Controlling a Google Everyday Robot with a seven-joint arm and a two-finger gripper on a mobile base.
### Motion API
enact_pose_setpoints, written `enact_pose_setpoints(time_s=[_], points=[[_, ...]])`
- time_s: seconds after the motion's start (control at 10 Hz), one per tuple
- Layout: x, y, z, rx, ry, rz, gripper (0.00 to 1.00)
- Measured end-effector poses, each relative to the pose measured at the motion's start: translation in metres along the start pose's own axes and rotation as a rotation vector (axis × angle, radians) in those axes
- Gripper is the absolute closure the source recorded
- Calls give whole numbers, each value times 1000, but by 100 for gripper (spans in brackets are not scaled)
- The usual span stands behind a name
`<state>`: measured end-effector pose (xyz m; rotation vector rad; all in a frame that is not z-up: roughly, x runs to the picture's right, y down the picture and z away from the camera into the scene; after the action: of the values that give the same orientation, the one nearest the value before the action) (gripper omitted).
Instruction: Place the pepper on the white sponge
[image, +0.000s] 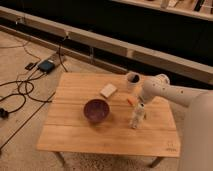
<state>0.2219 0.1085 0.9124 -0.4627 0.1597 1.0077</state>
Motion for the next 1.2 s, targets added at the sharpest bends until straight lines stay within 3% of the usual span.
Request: enact_pose_setpoints(time_s=[0.2, 0.4, 0.5, 0.9, 1.2], points=[[1, 4, 6, -8, 7, 13, 35], [3, 6, 10, -16, 14, 25, 45], [5, 6, 12, -20, 19, 33, 59], [8, -3, 6, -14, 32, 61, 97], [4, -14, -22, 20, 36, 75, 100]])
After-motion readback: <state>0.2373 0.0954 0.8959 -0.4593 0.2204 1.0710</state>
